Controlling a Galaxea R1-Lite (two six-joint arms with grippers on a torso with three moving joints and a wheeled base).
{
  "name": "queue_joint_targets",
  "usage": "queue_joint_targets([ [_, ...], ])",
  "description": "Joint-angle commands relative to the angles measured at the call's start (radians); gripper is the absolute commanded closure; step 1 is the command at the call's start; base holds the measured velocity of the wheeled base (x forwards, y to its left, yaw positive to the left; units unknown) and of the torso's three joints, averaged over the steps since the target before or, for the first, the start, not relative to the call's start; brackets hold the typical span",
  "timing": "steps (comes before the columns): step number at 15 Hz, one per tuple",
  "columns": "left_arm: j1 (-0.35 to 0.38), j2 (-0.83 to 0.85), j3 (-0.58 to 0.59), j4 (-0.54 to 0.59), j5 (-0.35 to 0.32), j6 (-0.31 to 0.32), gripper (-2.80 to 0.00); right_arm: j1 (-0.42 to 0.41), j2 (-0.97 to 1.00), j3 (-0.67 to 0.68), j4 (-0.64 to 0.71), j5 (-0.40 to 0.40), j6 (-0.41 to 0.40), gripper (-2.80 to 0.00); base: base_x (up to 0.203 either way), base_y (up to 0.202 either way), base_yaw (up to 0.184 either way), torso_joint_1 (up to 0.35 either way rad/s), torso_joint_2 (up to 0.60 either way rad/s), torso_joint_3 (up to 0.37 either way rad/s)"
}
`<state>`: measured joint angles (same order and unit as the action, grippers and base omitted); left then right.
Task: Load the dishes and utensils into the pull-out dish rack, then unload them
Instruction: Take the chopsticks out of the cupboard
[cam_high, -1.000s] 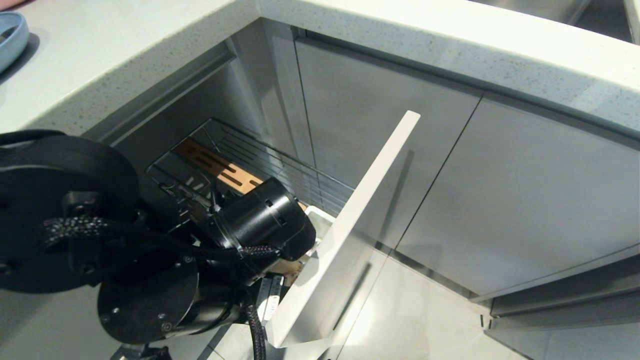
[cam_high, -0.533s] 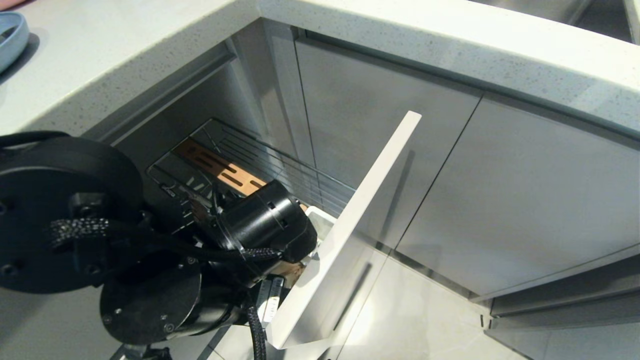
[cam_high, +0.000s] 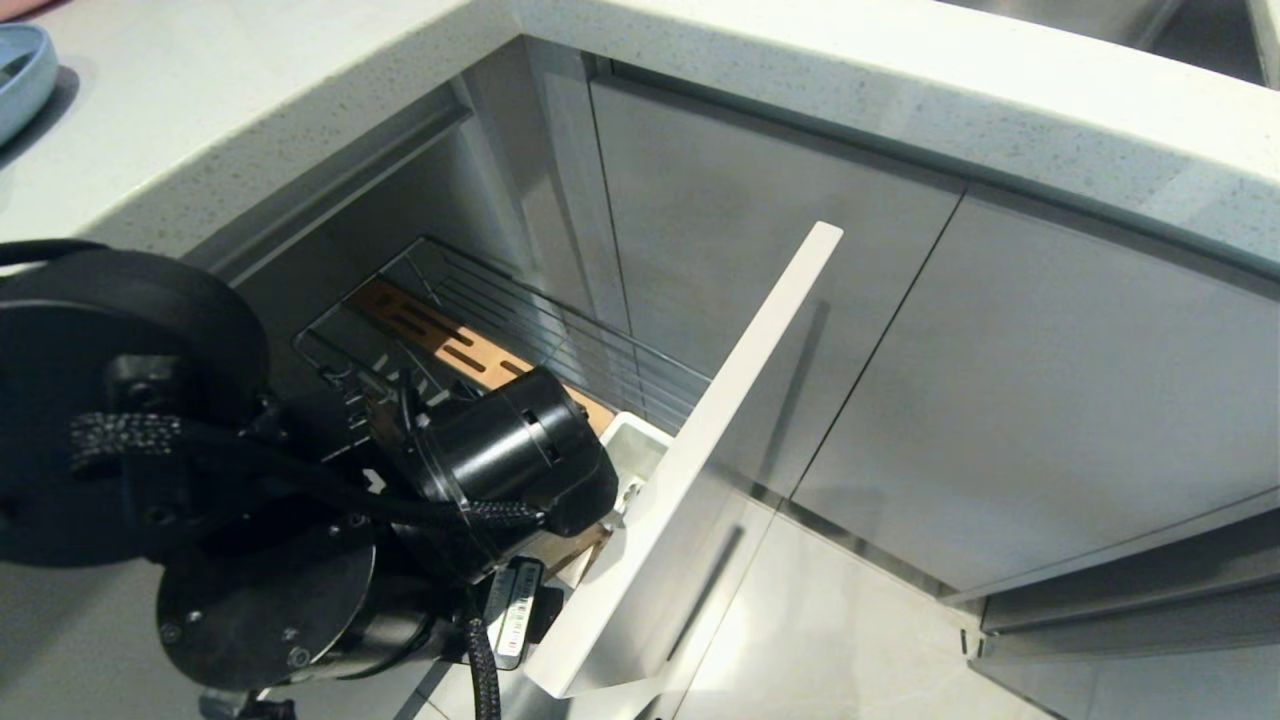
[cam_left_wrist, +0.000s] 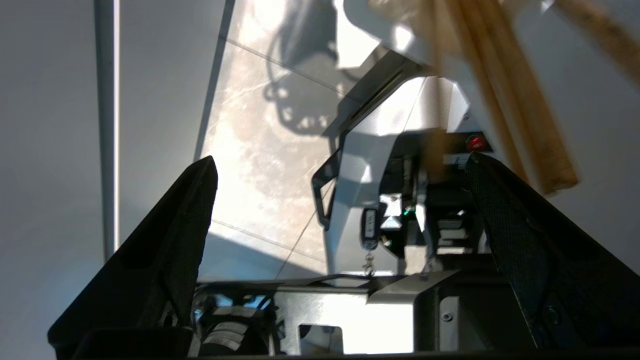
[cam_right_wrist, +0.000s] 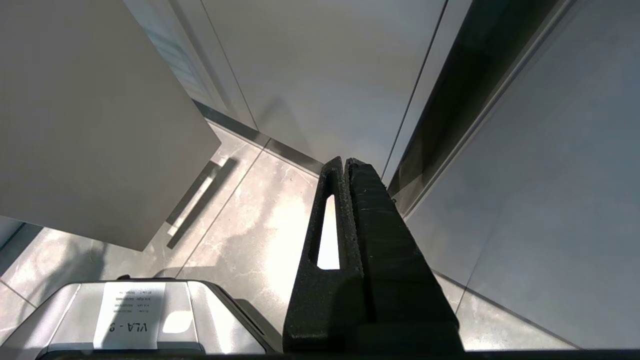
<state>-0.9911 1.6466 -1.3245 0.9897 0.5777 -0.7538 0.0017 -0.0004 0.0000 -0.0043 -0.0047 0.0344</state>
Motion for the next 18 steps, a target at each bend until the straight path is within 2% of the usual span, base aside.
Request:
queue_joint_targets([
  [1,0.006,-0.004,-0.007,-0.044,0.006,-0.016,-2.8,0.0,-0.004,0.002,0.0,0.0,0.0,0.0,0.0,0.0,0.0,0.0,0.0,0.0],
  [3,0.017,-0.001,-0.007,-0.071,0.014,-0.019,-2.8,0.0,-0.004,0.002,0.0,0.0,0.0,0.0,0.0,0.0,0.0,0.0,0.0,0.0],
  [11,0.028,-0.002,0.057,-0.06,0.013,-0.019,-2.8,0.0,-0.004,0.002,0.0,0.0,0.001,0.0,0.0,0.0,0.0,0.0,0.0,0.0],
  [18,0.028,-0.009,0.054,-0.083,0.014,-0.024,-2.8,0.0,-0.003,0.002,0.0,0.0,0.001,0.0,0.0,0.0,0.0,0.0,0.0,0.0],
])
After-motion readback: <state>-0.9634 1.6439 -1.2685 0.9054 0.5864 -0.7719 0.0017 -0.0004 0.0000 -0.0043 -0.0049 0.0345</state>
